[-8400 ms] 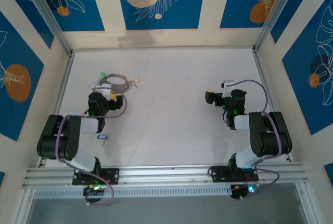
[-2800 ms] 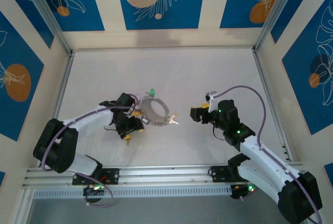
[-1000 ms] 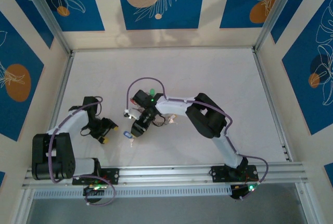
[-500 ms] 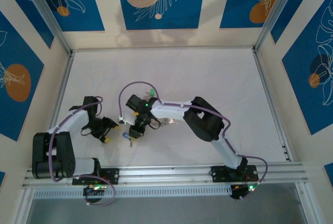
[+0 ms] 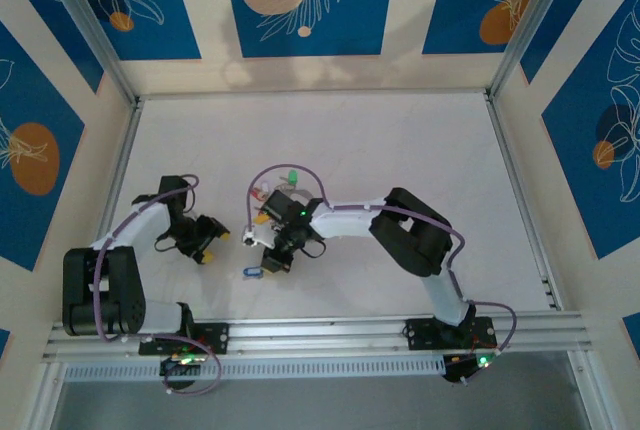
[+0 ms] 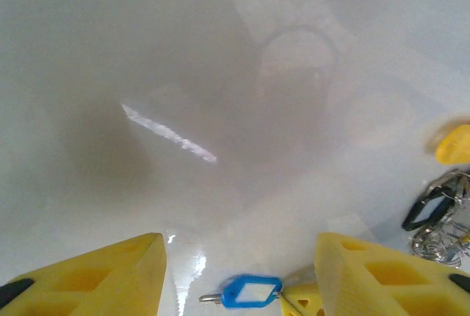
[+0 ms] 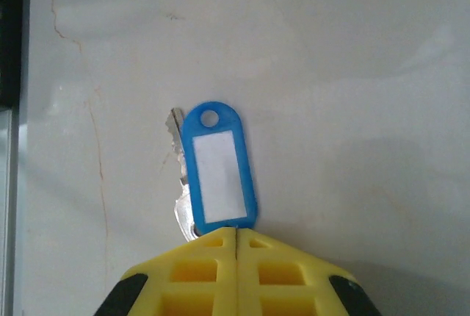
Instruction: Put the keys on the keyring
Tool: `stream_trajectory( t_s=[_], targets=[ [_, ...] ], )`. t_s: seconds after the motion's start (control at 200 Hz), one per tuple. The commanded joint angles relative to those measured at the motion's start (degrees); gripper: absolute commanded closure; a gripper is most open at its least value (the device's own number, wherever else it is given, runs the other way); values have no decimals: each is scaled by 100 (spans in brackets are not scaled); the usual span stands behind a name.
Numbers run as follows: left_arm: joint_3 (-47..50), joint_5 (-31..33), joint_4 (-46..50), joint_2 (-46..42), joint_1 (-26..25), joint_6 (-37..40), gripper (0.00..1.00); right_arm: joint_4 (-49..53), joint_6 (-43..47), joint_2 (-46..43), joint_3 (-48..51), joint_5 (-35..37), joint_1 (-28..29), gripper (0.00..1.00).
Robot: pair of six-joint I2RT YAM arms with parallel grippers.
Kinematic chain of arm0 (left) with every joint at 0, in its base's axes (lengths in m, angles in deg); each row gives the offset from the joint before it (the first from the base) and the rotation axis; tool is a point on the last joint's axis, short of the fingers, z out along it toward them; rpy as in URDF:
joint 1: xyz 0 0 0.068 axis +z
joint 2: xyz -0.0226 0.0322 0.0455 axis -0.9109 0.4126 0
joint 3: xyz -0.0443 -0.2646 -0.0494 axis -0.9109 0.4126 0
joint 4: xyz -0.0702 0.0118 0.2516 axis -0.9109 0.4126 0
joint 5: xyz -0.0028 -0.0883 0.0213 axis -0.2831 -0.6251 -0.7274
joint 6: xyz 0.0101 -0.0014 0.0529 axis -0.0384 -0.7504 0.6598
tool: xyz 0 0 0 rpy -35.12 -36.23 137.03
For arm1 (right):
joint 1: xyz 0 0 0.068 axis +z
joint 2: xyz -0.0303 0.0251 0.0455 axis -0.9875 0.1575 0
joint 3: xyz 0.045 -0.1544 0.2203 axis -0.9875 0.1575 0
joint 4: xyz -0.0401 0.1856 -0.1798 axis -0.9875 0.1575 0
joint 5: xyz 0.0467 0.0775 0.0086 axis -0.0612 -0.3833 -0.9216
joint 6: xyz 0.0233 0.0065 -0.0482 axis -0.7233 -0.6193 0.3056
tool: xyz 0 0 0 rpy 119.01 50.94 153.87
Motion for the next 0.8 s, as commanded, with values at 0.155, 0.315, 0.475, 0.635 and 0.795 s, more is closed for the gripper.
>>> stream_trajectory(
  t_s=[0.155, 0.315, 0.475, 0.635, 0.795],
  targets=[
    [-781, -713, -257, -7, -806, 901, 50, -1817, -856, -1146, 1314, -115, -485, 100],
    [-953, -660, -326, 126, -1265, 1126, 51, -2414, -1122, -1391, 1863, -26, -699, 100],
    [-837, -786, -418, 405, -1412, 1019, 51, -2348, -932, -1278, 2031, 431, -482, 100],
    [-824, -718, -378, 428, -1412, 1076, 51, -2485, -983, -1443, 2369, 580, -401, 100],
    [-904, -540, -295, 430, -1417, 1148, 50, -2888, -1039, -1657, 2855, 591, -400, 100]
  ],
)
